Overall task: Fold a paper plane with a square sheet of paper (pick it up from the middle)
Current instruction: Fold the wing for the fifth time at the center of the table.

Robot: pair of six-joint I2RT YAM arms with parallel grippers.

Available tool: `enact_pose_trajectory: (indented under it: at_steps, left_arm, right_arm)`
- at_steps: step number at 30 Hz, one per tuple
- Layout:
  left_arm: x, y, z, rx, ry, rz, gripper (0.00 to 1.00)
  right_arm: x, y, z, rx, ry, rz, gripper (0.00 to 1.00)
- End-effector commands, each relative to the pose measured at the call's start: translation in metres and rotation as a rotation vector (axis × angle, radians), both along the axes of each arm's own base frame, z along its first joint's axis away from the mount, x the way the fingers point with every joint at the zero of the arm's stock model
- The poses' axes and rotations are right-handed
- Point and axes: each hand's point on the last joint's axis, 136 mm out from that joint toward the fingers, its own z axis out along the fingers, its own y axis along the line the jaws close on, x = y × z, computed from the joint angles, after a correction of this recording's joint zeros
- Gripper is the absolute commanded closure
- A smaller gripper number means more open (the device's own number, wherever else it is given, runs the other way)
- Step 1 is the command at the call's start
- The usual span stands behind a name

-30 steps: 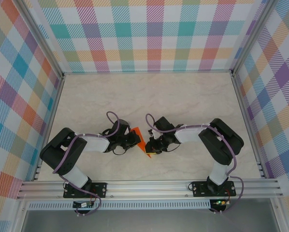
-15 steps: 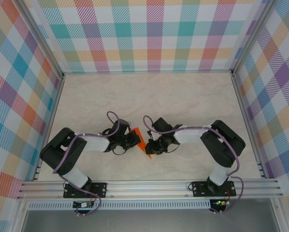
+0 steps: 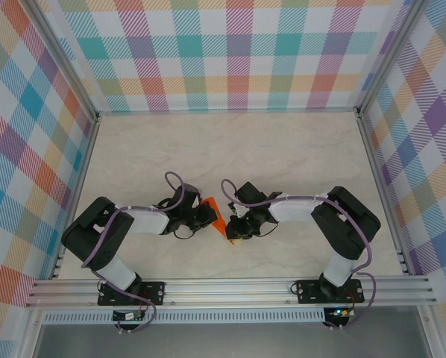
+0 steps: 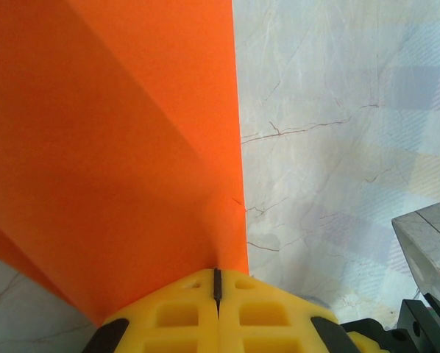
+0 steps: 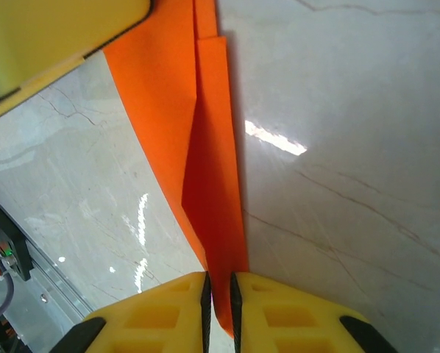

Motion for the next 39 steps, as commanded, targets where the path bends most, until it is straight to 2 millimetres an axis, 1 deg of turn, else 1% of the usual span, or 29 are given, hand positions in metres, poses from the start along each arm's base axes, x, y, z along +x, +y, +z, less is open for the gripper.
enact_pose_trajectory:
  at_steps: [1,3,8,9,12,15,17,19,21,28,29,32,33,36,39]
  left_arm:
    - [0.003,0.007,-0.002,0.029,0.005,0.011,1.00]
    - [0.004,0.007,-0.002,0.029,0.004,0.011,1.00]
    - [0.005,0.007,-0.002,0.029,0.004,0.013,1.00]
    - [0.005,0.007,-0.001,0.027,0.004,0.012,1.00]
    - [0.004,0.007,-0.002,0.029,0.005,0.011,1.00]
    - [0.004,0.008,-0.002,0.031,0.006,0.011,1.00]
    - [0.003,0.008,-0.002,0.032,0.006,0.012,1.00]
    - [0.003,0.009,-0.002,0.034,0.006,0.013,1.00]
    - [0.003,0.009,-0.002,0.034,0.006,0.013,1.00]
    - [0.004,0.009,-0.002,0.035,0.006,0.013,1.00]
    - [0.005,0.009,-0.001,0.034,0.005,0.014,1.00]
    - [0.005,0.008,-0.001,0.034,0.006,0.013,1.00]
    - [0.005,0.009,-0.001,0.035,0.006,0.013,1.00]
    - [0.005,0.008,-0.001,0.034,0.005,0.013,1.00]
    - [0.005,0.009,-0.001,0.035,0.007,0.013,1.00]
  right_arm:
    - [-0.016,-0.015,-0.008,-0.068,0.030,0.031,0.82]
    - [-0.018,-0.016,-0.011,-0.077,0.035,0.034,0.83]
    - [-0.020,-0.020,-0.017,-0.103,0.041,0.033,0.91]
    - [-0.020,-0.020,-0.018,-0.107,0.044,0.030,0.91]
    - [-0.022,-0.022,-0.018,-0.108,0.050,0.028,0.90]
    - [-0.024,-0.023,-0.016,-0.101,0.048,0.031,0.85]
    - [-0.025,-0.024,-0.014,-0.102,0.046,0.033,0.84]
    - [-0.026,-0.025,-0.014,-0.099,0.047,0.041,0.84]
    - [-0.027,-0.026,-0.016,-0.107,0.050,0.043,0.87]
    - [-0.027,-0.029,-0.021,-0.134,0.055,0.038,0.91]
    - [-0.027,-0.029,-0.021,-0.133,0.053,0.035,0.91]
    - [-0.026,-0.027,-0.016,-0.119,0.044,0.037,0.85]
    - [-0.027,-0.027,-0.014,-0.114,0.041,0.042,0.84]
    - [-0.029,-0.026,-0.013,-0.109,0.042,0.054,0.85]
    - [-0.030,-0.029,-0.017,-0.128,0.048,0.057,0.89]
